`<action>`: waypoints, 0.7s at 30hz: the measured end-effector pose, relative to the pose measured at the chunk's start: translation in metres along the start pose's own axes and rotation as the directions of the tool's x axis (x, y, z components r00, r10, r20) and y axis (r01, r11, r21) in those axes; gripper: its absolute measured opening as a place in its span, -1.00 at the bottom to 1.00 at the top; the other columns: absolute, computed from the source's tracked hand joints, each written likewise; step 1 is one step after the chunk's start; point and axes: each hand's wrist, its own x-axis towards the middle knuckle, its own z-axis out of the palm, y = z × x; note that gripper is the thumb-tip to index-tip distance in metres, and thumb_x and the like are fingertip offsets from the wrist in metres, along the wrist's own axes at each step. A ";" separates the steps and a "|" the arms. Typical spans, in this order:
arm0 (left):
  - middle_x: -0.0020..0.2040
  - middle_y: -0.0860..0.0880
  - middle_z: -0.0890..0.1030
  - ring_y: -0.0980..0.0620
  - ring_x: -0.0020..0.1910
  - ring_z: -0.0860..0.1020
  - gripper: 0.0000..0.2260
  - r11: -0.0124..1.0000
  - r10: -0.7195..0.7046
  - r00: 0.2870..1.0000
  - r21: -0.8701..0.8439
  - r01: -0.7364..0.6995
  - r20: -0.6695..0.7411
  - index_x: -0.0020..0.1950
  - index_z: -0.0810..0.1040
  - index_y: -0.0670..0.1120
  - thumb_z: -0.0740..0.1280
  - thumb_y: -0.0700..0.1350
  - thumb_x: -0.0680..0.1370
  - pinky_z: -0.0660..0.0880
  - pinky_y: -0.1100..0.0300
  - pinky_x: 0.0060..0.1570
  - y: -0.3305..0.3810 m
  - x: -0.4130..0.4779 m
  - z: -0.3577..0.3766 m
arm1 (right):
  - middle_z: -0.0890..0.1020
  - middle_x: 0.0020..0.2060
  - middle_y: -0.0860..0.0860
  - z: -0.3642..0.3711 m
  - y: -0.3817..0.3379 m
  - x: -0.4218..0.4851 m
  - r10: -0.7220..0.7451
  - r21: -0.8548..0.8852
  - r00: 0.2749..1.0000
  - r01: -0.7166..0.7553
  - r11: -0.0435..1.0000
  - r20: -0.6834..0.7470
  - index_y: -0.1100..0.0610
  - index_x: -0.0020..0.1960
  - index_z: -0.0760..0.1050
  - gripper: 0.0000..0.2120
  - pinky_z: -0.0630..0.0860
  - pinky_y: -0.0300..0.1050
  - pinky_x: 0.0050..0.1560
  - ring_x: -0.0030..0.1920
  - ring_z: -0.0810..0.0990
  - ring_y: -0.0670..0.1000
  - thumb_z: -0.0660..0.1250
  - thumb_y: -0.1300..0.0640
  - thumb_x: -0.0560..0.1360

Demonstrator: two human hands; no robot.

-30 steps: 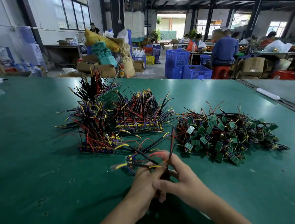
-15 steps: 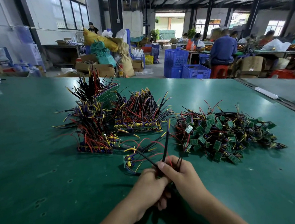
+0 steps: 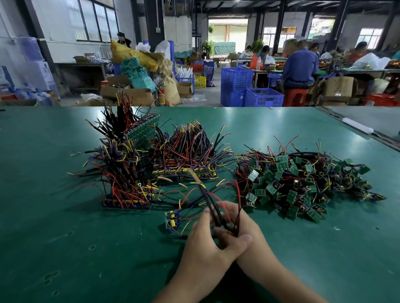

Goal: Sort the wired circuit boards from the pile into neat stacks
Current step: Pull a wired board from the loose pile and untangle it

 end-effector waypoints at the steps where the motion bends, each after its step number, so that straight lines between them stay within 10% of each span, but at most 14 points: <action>1: 0.06 0.19 0.61 0.24 0.10 0.55 -0.48 0.998 0.005 1.000 -0.068 -0.006 -0.007 0.15 0.49 0.13 0.41 0.30 0.27 0.46 0.20 0.16 0.001 -0.001 0.002 | 0.68 -0.05 -0.13 0.001 0.000 -0.001 -0.005 -0.026 1.000 0.006 1.000 0.022 -0.22 0.13 0.49 -0.55 0.53 -0.26 -0.05 -0.06 0.66 -0.13 0.34 0.29 0.44; 7: -0.15 0.13 0.65 0.23 -0.10 0.59 -0.63 0.988 -0.037 0.970 -0.155 -0.001 -0.240 -0.08 0.56 0.04 0.44 0.23 0.26 0.48 0.28 -0.04 -0.004 0.007 0.000 | 0.62 0.00 -0.37 -0.004 -0.008 -0.002 -0.041 -0.365 0.988 0.093 0.926 0.147 -0.50 0.24 0.18 -0.32 0.50 -0.38 -0.06 -0.05 0.62 -0.23 0.29 0.16 0.39; 11: -0.28 0.10 0.63 0.16 -0.28 0.60 -0.68 0.969 -0.063 0.977 -0.245 0.012 -0.202 -0.14 0.53 0.15 0.49 0.19 0.20 0.49 0.33 -0.23 -0.006 0.010 -0.004 | 0.49 0.30 -0.27 -0.001 -0.014 -0.003 0.020 -0.470 0.959 0.120 0.874 0.282 -0.17 0.52 0.05 -0.27 0.43 -0.16 0.27 0.22 0.54 -0.13 0.29 0.10 0.44; 14: -0.30 0.03 0.63 0.07 -0.26 0.61 -0.84 0.968 -0.081 0.973 -0.250 0.024 -0.218 -0.16 0.55 0.13 0.47 0.07 0.33 0.55 0.21 -0.17 -0.008 0.011 -0.002 | 0.58 0.19 -0.16 -0.003 -0.015 -0.005 0.076 -0.483 0.949 0.086 0.871 0.305 -0.13 0.53 -0.08 -0.19 0.47 -0.25 0.11 0.09 0.58 -0.09 0.32 0.04 0.44; 21: -0.39 -0.07 0.63 0.10 -0.36 0.59 -0.89 0.917 -0.106 0.955 -0.399 -0.013 -0.275 -0.11 0.44 -0.16 0.24 -0.31 0.59 0.51 0.24 -0.20 -0.003 0.021 -0.010 | 0.63 -0.13 -0.07 -0.016 -0.026 -0.002 0.162 -0.188 0.911 -0.096 0.977 0.379 -0.23 0.36 0.31 -0.47 0.53 -0.16 -0.22 -0.23 0.61 -0.02 0.37 0.00 0.44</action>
